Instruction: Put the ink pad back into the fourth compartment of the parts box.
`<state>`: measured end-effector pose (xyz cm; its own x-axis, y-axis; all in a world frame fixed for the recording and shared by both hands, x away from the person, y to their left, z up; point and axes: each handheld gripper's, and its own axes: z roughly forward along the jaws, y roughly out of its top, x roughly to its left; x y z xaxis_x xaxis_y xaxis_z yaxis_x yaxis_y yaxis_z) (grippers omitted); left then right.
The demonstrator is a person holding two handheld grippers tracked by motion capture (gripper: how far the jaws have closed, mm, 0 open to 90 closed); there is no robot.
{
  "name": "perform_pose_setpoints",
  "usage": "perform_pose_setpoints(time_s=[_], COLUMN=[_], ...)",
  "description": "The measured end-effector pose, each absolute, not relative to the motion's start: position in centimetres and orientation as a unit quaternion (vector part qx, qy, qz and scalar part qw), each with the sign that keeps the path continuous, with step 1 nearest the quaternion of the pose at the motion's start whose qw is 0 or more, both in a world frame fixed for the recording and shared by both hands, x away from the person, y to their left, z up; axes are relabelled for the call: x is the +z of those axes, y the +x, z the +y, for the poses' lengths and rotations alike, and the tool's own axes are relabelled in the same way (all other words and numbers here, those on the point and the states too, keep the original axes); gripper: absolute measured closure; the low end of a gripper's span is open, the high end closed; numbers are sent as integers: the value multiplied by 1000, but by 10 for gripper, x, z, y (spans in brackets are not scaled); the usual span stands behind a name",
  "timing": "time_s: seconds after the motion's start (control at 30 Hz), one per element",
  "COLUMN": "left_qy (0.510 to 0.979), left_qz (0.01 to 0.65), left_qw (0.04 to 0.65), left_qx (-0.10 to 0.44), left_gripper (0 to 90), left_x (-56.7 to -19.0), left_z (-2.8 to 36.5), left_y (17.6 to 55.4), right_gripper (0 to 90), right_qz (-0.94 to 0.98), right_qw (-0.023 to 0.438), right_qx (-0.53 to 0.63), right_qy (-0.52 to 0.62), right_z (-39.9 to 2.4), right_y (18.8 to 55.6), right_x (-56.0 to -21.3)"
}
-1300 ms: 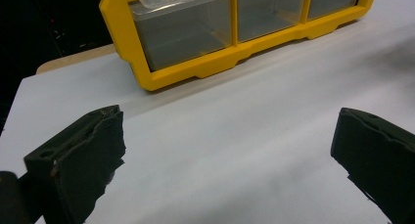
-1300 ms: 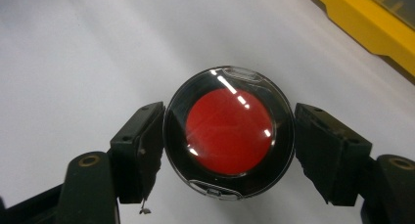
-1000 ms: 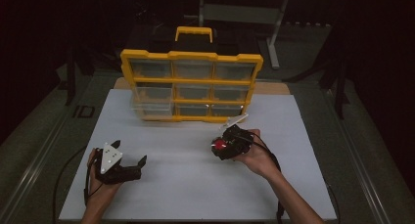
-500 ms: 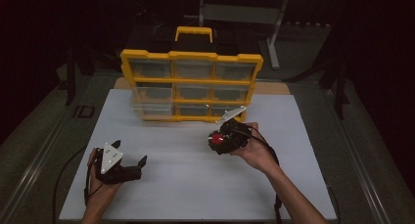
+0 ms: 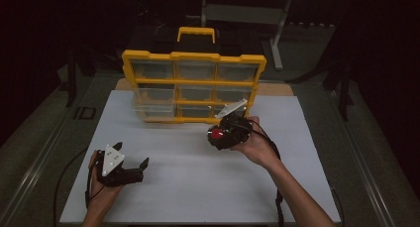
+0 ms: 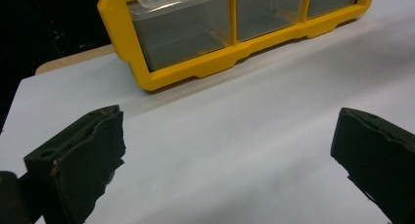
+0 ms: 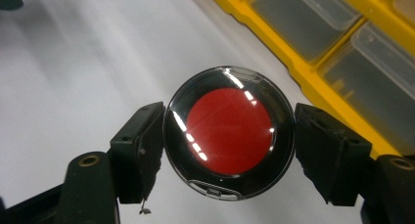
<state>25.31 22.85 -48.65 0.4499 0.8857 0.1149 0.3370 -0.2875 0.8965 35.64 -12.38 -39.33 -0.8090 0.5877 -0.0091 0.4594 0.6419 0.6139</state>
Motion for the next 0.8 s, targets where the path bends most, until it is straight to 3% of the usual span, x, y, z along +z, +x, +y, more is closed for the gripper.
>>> perform_pose_setpoints(time_s=[0.8], left_qy=[737], left_qz=[415], left_qw=[427], left_qx=[320], left_gripper=[1], left_x=[-487], left_z=[228], left_y=[253], right_gripper=[294], right_qz=[898], right_qw=[110], right_qx=[323], right_qy=[276], right_z=[-111], right_y=[368], right_x=[-366])
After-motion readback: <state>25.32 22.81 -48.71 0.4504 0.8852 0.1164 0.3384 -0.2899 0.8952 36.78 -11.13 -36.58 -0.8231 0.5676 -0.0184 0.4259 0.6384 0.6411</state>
